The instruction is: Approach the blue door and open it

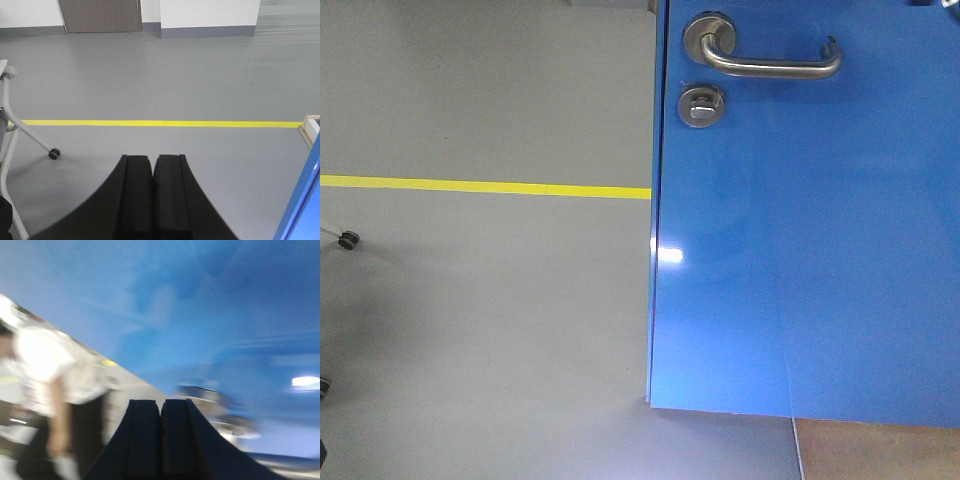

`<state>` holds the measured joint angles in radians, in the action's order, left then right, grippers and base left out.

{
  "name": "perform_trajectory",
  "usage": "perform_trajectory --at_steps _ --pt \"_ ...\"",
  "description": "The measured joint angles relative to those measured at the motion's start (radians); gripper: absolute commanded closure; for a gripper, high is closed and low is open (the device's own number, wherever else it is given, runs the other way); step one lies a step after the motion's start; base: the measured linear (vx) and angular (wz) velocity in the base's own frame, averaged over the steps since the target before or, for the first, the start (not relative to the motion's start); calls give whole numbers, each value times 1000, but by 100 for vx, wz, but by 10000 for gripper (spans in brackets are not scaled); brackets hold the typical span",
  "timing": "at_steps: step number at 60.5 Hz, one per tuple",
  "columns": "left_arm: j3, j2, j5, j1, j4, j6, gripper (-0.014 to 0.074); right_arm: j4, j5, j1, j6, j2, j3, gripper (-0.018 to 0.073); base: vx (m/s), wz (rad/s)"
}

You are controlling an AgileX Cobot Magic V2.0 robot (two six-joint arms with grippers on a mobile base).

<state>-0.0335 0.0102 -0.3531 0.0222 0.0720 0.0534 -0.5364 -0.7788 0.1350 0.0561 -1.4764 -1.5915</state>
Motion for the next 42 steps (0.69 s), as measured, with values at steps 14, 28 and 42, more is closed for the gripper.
perform_trajectory --at_steps 14,28,42 --pt "0 0 0 0 0 0 526 362 132 0 -3 200 275 564 0 0" --pt "0 0 0 0 0 0 526 620 508 -3 -5 491 748 564 0 0" --pt "0 0 0 0 0 0 526 715 655 -132 0 814 1127 564 0 0"
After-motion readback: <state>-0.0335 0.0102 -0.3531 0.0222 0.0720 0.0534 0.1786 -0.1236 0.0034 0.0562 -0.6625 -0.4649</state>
